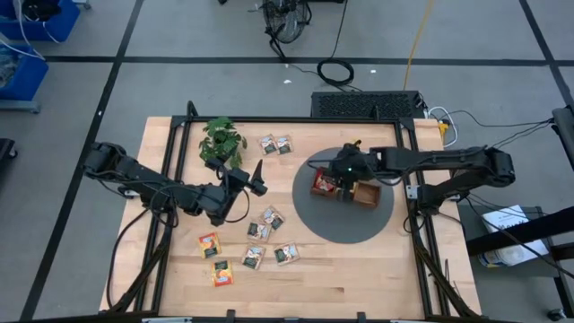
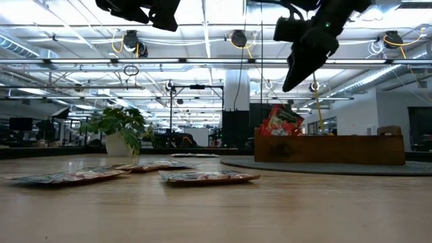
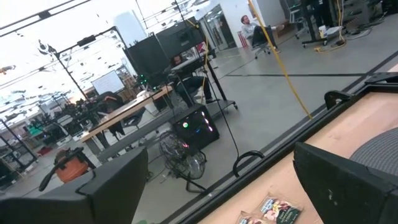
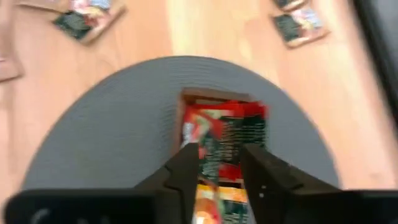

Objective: Pick & Place Tea
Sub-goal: Put the red tea bag into the left section of the wooden organizer

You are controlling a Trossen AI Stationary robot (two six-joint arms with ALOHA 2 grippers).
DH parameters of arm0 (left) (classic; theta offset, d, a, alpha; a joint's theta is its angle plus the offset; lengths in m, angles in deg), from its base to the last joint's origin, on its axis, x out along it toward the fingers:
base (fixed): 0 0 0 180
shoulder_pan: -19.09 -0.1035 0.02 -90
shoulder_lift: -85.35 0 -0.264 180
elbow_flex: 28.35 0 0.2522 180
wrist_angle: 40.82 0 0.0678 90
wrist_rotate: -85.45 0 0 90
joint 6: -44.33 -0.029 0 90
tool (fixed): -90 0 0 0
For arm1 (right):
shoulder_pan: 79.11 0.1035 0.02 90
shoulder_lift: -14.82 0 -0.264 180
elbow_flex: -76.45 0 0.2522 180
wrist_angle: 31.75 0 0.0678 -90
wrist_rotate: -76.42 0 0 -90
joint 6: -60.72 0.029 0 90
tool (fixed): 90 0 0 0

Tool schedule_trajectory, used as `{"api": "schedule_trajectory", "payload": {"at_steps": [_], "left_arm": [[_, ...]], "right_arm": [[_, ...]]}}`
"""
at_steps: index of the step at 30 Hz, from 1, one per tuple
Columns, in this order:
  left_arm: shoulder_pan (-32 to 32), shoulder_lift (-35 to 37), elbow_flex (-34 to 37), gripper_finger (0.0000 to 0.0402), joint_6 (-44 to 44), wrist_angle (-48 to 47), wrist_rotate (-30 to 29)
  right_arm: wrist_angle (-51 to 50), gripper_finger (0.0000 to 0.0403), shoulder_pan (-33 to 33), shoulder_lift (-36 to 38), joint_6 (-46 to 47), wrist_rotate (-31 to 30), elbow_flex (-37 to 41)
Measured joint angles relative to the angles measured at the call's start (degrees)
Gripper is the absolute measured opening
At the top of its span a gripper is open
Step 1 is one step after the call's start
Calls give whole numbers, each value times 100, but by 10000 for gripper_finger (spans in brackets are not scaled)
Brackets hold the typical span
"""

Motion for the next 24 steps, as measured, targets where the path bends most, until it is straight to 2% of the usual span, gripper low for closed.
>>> {"api": "schedule_trajectory", "payload": {"at_steps": [2, 6, 13, 18, 24], "left_arm": [[0, 0, 0, 392, -66, -2, 1], [-1, 0, 0, 392, -74, -2, 5], [0, 0, 0, 392, -102, -2, 45], [-2, 0, 0, 392, -102, -2, 51], [-2, 0, 0, 392, -83, 7, 49]], "right_arm": [[95, 76, 10, -9, -14, 239, 142], [-7, 10, 10, -99, 53, 218, 515], [308, 1, 176, -27, 384, 688, 919], [943, 0, 93, -280, 300, 666, 1349], [1750, 0, -68, -516, 36, 651, 1393]]}}
